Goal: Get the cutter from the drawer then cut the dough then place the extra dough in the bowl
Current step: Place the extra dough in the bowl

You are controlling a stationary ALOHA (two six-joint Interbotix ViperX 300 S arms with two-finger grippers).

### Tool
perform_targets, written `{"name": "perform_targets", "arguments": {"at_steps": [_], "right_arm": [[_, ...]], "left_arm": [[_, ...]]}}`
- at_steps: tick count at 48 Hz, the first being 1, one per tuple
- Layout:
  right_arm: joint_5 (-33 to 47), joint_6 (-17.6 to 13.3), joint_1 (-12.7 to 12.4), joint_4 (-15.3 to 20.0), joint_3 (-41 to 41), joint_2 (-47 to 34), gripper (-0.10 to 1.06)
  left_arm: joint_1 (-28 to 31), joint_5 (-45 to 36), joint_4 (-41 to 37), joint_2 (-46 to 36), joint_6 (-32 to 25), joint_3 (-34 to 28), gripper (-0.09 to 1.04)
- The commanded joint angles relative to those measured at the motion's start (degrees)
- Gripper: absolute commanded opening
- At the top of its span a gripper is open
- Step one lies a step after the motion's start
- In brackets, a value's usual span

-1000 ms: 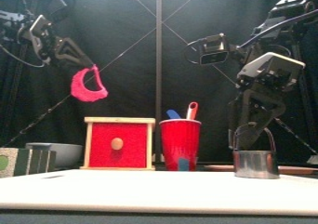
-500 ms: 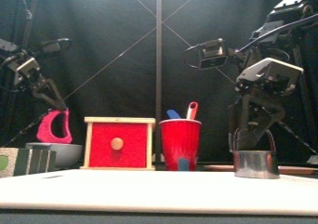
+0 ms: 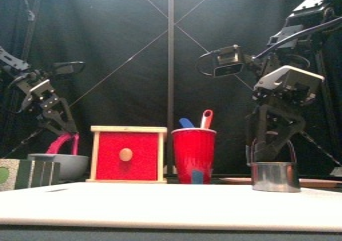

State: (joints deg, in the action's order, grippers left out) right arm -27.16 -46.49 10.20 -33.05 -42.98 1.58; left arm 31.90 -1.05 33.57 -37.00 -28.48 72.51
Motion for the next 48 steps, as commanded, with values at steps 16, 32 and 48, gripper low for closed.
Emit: {"name": "perform_targets", "arguments": {"at_steps": [16, 32, 48], "right_arm": [[-0.09, 0.00, -0.09, 0.35, 1.85, 0.88, 0.81], [-0.44, 0.70, -0.09, 0.09, 2.37, 0.88, 0.81], [3.96, 0.09, -1.85, -2.90, 5.36, 0.97, 0.81]], "left_arm": [[0.44, 0.26, 22.59, -3.08, 3.52, 1.58, 0.98], [-3.08, 1.67, 11.51, -3.16, 3.16, 1.76, 0.97], [-13.97, 18.98, -3.08, -3.16, 3.16, 2.99, 0.97]]}}
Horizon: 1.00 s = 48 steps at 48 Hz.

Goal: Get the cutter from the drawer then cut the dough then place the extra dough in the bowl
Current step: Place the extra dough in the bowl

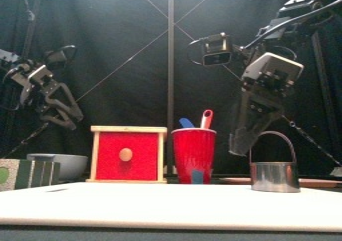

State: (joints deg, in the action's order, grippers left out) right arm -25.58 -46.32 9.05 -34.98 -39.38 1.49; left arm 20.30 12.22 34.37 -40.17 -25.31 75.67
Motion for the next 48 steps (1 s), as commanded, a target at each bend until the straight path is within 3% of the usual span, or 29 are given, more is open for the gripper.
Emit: {"name": "perform_targets", "arguments": {"at_steps": [1, 10, 17, 29, 39, 48], "right_arm": [[2.90, -0.09, -0.88, -1.14, 1.85, 1.14, 0.81], [10.81, -0.26, -3.43, -1.67, 2.55, 2.46, 0.81], [18.63, 0.44, -7.03, -3.16, 4.04, 3.52, 0.81], [31.99, 0.70, -14.77, -8.79, 2.37, 3.87, 0.81], [45.35, 0.88, -21.09, -10.46, 0.26, 4.48, 0.81], [51.86, 0.88, -22.85, -10.55, -0.35, 4.48, 0.81]], "left_arm": [[-2.90, 6.59, -4.75, 0.00, 0.00, -0.09, 0.97], [-8.35, 13.45, -12.66, 0.00, 0.09, 0.26, 0.97], [-12.48, 16.87, -17.31, 0.00, 0.26, -0.09, 0.97], [-16.17, 21.27, -18.19, 0.00, 0.26, -0.44, 0.97], [-18.37, 21.62, -18.02, 0.09, 0.35, -0.35, 0.97], [-18.72, 21.62, -17.84, 0.00, 0.35, -0.18, 0.97]]}}
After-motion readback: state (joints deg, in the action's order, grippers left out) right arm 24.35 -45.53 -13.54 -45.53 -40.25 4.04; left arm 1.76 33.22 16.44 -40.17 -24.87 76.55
